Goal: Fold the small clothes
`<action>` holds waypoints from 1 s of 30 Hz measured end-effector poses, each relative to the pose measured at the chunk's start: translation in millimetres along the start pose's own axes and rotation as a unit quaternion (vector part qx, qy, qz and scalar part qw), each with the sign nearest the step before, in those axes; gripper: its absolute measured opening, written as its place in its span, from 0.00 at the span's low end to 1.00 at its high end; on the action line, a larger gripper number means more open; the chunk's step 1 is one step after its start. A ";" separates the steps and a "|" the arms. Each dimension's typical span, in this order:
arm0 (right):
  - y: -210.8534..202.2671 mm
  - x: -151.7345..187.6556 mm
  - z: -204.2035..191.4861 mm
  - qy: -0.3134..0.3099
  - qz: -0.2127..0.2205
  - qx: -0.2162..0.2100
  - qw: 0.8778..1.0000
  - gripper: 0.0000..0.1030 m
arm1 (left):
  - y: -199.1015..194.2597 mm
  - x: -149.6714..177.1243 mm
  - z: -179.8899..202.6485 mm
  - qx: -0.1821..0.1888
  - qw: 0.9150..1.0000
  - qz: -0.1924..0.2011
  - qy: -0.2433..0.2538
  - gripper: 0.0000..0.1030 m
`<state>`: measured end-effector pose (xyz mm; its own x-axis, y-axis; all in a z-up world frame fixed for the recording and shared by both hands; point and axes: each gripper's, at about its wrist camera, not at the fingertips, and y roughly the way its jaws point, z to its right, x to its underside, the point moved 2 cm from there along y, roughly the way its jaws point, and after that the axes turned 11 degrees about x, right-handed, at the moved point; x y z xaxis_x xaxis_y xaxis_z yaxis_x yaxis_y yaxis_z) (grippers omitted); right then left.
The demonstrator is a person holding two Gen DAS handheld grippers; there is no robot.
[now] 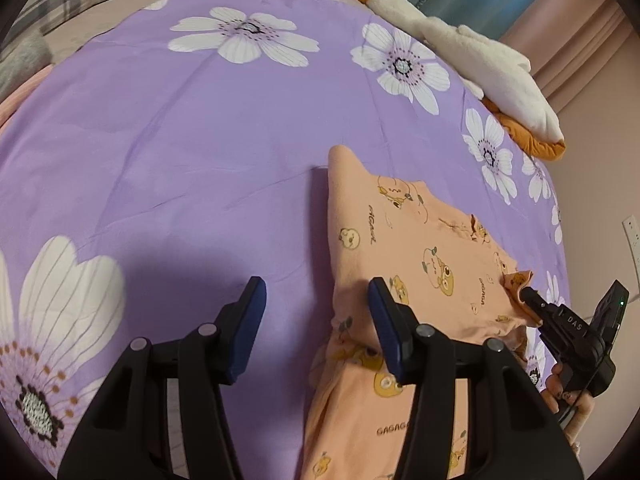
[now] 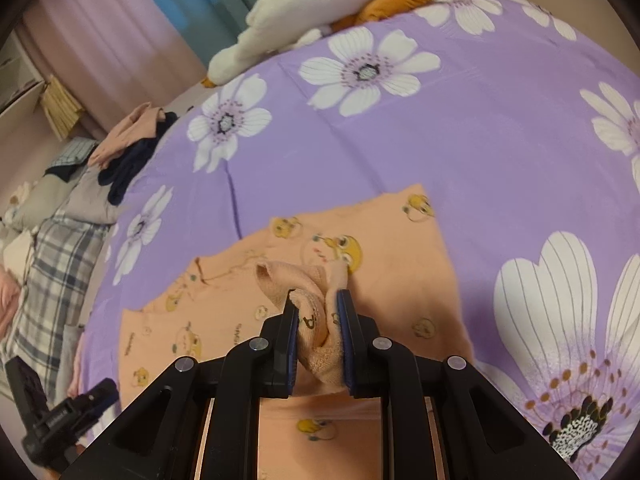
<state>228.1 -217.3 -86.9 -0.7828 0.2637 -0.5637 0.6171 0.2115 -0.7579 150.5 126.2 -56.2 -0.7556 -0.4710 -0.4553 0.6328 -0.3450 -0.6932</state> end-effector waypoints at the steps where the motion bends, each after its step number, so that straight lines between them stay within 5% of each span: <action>1: 1.9 0.8 1.8 0.003 -0.003 0.000 1.000 0.18 | 3.6 -1.8 1.1 -0.003 1.000 -0.003 0.003 0.49; 11: 7.0 6.7 12.1 0.018 -0.011 -0.008 1.000 0.18 | 40.5 -15.3 -3.4 -0.055 0.998 -0.027 0.030 0.50; 22: -9.7 2.1 44.2 0.047 0.011 0.041 0.998 0.18 | 45.6 -14.9 -3.9 -0.066 0.997 -0.026 0.040 0.51; 30: -20.9 -6.5 51.9 0.062 0.011 0.016 0.998 0.21 | 46.4 -15.3 -3.2 -0.068 0.997 -0.027 0.038 0.51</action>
<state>216.2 -272.2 -84.4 -0.7517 0.3821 -0.5375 0.6300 0.1753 -0.7565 190.9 120.0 -83.2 -0.8015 -0.3896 -0.4536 0.5665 -0.2520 -0.7846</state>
